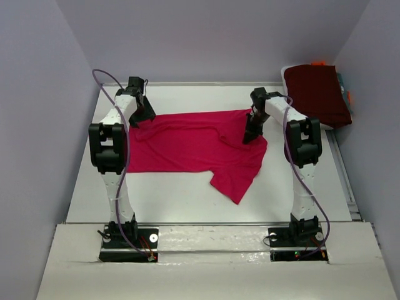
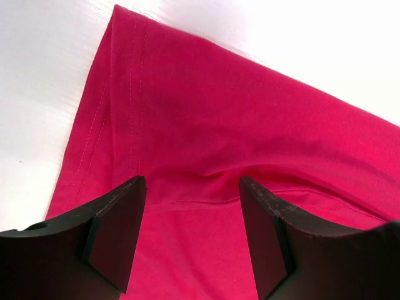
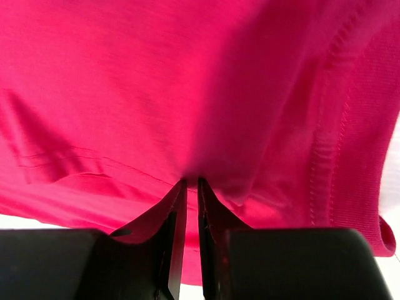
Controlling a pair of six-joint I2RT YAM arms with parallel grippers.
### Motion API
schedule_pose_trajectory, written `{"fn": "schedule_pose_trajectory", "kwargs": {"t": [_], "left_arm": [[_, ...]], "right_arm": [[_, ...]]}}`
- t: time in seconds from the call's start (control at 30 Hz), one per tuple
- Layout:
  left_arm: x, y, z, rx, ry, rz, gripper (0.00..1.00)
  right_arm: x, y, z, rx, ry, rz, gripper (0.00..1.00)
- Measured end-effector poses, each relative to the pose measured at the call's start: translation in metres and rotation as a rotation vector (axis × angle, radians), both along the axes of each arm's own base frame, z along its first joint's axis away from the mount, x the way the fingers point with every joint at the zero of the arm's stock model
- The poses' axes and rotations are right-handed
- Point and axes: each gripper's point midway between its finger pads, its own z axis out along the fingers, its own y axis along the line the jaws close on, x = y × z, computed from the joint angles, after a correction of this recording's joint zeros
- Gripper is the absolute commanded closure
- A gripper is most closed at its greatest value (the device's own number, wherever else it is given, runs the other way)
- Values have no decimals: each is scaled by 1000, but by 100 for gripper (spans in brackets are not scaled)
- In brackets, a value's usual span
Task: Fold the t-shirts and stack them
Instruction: Fold the flattened tshirt in 1/3 of the way
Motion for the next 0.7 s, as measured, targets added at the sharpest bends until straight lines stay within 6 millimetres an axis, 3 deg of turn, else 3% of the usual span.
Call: {"fn": "schedule_pose_trajectory", "kwargs": {"t": [0.17,0.37,0.5,0.63,0.7], "left_arm": [[2,1,3,4,2,1,28],[30,2,11,17,-34,6,28],[39,3,-9,26,1,6,28],[35,6,-39,31,78,7,28],[34,8,-42,38,90,4,28]], "right_arm": [[-6,-2,-5,-3,23,-16,82],[-6,-2,-5,-8,25,-21,82],[-7,-4,-6,-14,25,-22,82],[-7,-4,-6,-17,26,-22,82],[-7,-5,-6,-20,27,-22,82]]}}
